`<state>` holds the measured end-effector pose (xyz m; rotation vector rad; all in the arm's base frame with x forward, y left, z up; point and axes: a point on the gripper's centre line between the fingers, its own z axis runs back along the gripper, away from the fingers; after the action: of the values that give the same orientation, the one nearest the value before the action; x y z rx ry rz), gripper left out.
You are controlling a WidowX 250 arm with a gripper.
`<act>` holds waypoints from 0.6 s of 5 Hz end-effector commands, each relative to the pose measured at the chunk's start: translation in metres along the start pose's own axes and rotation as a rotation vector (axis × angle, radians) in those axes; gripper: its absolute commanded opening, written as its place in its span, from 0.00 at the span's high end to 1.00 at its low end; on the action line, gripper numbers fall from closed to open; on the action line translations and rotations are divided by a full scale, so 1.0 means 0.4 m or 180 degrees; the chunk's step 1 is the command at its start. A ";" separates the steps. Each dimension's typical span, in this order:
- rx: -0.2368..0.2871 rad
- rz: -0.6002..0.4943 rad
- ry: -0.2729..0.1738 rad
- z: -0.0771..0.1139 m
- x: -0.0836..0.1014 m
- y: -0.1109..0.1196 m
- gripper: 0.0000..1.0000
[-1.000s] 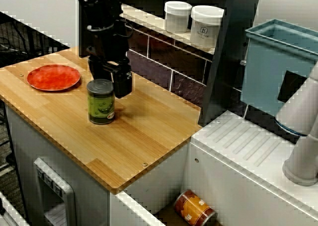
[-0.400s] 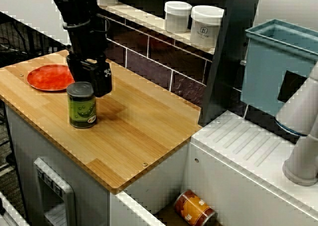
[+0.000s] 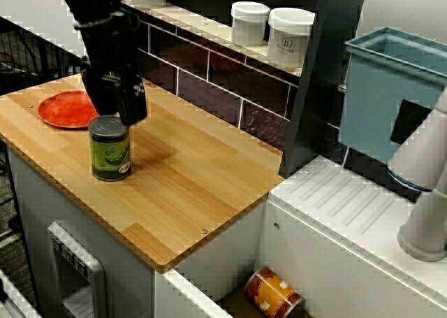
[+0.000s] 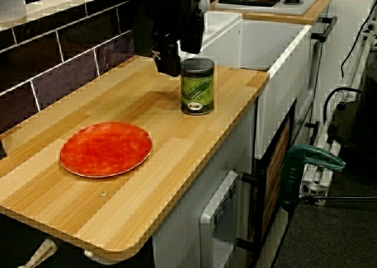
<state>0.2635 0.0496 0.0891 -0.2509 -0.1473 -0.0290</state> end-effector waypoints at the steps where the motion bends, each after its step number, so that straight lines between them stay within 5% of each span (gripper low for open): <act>1: -0.0194 0.0116 -0.0133 0.114 -0.009 0.058 0.00; 2: -0.0090 -0.0093 0.0081 0.130 -0.039 0.087 0.00; 3: 0.0181 -0.0658 0.0317 0.108 -0.068 0.093 0.00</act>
<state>0.2302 0.0919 0.1030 -0.2116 -0.0284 -0.2268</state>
